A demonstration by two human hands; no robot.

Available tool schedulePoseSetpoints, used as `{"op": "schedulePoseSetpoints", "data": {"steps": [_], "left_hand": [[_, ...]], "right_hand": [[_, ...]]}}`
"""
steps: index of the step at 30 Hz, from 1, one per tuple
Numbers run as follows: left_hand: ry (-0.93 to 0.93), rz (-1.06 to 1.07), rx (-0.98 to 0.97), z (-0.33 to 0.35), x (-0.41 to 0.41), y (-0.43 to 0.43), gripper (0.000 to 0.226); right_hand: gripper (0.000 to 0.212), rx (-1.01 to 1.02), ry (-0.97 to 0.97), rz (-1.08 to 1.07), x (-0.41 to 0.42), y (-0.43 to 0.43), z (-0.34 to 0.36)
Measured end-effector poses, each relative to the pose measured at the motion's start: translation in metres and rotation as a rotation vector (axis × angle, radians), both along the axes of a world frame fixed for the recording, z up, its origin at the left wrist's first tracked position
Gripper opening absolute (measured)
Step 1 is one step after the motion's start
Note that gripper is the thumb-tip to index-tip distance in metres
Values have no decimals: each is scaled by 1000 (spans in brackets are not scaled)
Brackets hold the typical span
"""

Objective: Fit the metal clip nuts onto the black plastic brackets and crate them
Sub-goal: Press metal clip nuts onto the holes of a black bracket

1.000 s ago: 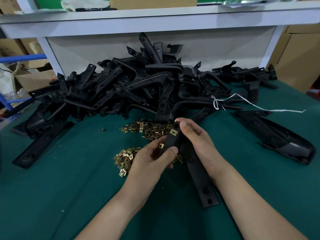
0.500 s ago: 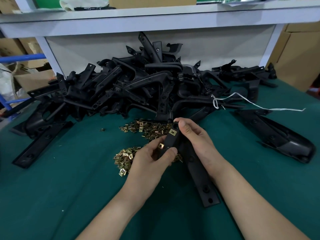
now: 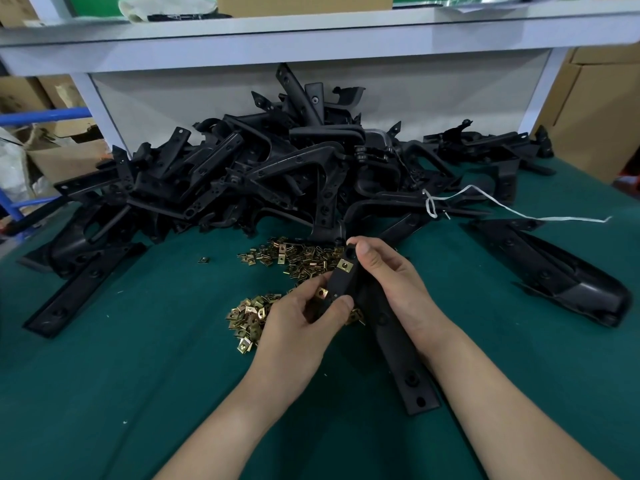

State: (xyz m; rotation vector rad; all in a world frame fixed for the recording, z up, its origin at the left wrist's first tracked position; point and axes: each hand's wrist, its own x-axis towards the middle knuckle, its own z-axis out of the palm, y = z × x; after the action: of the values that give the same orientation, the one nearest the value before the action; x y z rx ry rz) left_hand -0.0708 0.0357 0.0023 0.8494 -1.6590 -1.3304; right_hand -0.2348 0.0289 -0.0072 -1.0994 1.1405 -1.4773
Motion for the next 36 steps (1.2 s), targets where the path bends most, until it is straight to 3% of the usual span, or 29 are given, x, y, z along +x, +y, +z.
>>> {"op": "schedulePoseSetpoints", "data": {"steps": [7,23,30,36], "left_hand": [[-7,-2,14,2,0,1,18],[-5,21,35,3,0,3,14],[-41,51,113,0,1,2,37],[-183,103,-29,-3,2,5,14]], "right_hand": [[36,-1,-11,-5,1,0,1],[50,-7,23,-21,1,0,1],[50,10,-37,6,1,1,2],[42,8,-26,6,2,2,2]]}}
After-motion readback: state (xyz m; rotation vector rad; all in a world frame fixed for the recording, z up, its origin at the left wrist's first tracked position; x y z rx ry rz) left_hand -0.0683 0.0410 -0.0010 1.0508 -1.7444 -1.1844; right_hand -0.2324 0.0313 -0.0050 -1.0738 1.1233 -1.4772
